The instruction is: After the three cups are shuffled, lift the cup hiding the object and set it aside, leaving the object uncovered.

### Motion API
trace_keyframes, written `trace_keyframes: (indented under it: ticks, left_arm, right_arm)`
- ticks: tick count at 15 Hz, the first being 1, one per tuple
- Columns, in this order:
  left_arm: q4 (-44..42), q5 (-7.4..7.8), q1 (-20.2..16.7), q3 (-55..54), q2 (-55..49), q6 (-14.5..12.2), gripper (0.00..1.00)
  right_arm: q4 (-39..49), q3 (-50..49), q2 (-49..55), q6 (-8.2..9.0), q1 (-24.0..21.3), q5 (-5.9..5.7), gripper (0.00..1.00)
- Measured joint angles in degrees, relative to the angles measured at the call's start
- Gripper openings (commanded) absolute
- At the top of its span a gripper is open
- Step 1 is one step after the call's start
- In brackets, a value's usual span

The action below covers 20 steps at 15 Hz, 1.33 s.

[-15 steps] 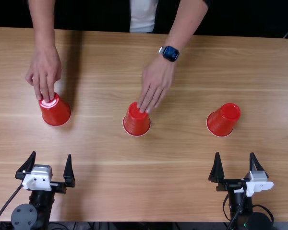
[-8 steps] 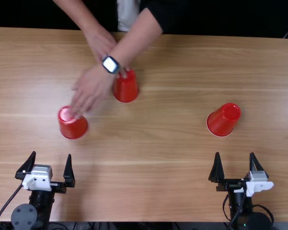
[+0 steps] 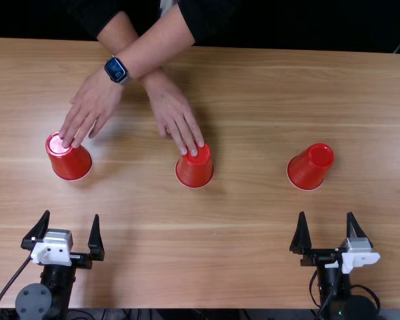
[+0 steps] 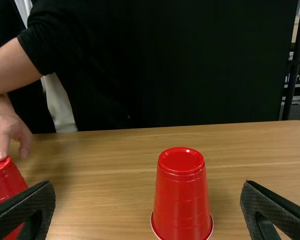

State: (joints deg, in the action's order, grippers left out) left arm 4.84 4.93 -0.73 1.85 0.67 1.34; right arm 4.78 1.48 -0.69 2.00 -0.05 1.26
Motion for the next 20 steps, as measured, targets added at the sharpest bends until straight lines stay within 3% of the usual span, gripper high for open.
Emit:
trace_keyframes:
  ticks: [15, 18, 20]
  left_arm:
    - [0.0, -0.11, 0.0, 0.0, 0.0, 0.0, 1.0]
    - [0.0, -0.11, 0.0, 0.0, 0.0, -0.1, 1.0]
    - [1.7, -0.24, 0.0, 1.6, 1.2, -0.1, 1.0]
  right_arm:
    - [0.0, 0.0, 0.0, 0.02, 0.0, -0.04, 1.0]
    - [0.0, 0.1, 0.0, -0.09, 0.0, -1.07, 1.0]
    - [-0.1, 2.2, 0.0, -1.68, 0.0, -1.36, 1.0]
